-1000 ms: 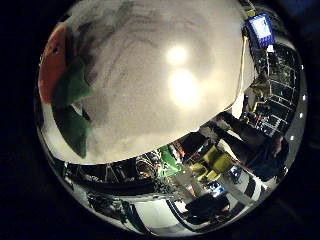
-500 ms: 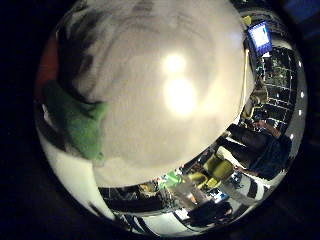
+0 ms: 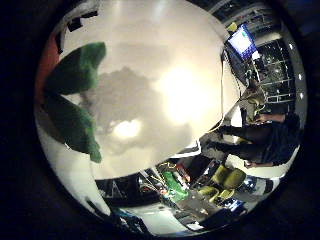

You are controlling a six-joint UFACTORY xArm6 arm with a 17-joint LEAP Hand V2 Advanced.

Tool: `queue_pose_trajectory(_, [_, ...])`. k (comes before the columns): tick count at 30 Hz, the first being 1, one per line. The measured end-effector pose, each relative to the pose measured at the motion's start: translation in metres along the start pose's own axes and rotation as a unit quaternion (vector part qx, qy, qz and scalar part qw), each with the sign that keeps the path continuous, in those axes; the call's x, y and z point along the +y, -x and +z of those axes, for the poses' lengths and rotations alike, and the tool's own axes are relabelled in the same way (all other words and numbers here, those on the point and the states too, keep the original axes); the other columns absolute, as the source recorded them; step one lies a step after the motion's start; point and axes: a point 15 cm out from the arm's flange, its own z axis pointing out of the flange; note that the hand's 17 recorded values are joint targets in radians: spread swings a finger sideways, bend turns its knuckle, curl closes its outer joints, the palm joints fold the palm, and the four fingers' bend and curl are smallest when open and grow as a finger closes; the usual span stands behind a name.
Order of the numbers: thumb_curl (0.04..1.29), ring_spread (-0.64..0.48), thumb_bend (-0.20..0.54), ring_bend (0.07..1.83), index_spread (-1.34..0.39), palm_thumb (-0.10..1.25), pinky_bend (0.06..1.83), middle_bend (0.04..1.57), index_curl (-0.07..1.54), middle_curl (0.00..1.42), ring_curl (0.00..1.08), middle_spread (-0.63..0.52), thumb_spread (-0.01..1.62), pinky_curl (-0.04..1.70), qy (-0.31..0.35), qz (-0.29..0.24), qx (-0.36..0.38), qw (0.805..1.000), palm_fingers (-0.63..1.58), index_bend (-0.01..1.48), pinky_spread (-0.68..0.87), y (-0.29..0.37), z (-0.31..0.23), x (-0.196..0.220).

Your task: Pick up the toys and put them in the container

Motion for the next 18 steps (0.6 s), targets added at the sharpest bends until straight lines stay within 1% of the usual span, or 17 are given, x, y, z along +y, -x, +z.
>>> queue_pose_trajectory(8, [0.34,-0.34,-0.015,1.02,-0.45,1.01,0.86,1.01,0.78,0.71,0.62,-0.26,1.05,0.57,0.007,-0.061,-0.019,0.998,1.05,0.64,-0.54,0.052,-0.072,-0.018])
queue_pose_trajectory(12, [0.34,-0.34,-0.016,1.02,-0.45,1.01,0.83,1.01,0.80,0.71,0.62,-0.26,1.04,0.60,0.007,-0.104,-0.022,0.994,1.05,0.63,-0.55,0.083,-0.100,-0.021])
queue_pose_trajectory(14, [0.34,-0.34,-0.016,1.01,-0.45,1.01,0.82,1.01,0.80,0.71,0.63,-0.26,1.04,0.61,0.005,-0.131,-0.023,0.991,1.06,0.62,-0.55,0.103,-0.111,-0.020])
queue_pose_trajectory(18, [0.34,-0.34,-0.015,1.01,-0.45,1.02,0.81,1.01,0.81,0.72,0.63,-0.26,1.03,0.65,0.009,-0.181,-0.026,0.983,1.06,0.61,-0.56,0.143,-0.115,-0.010])
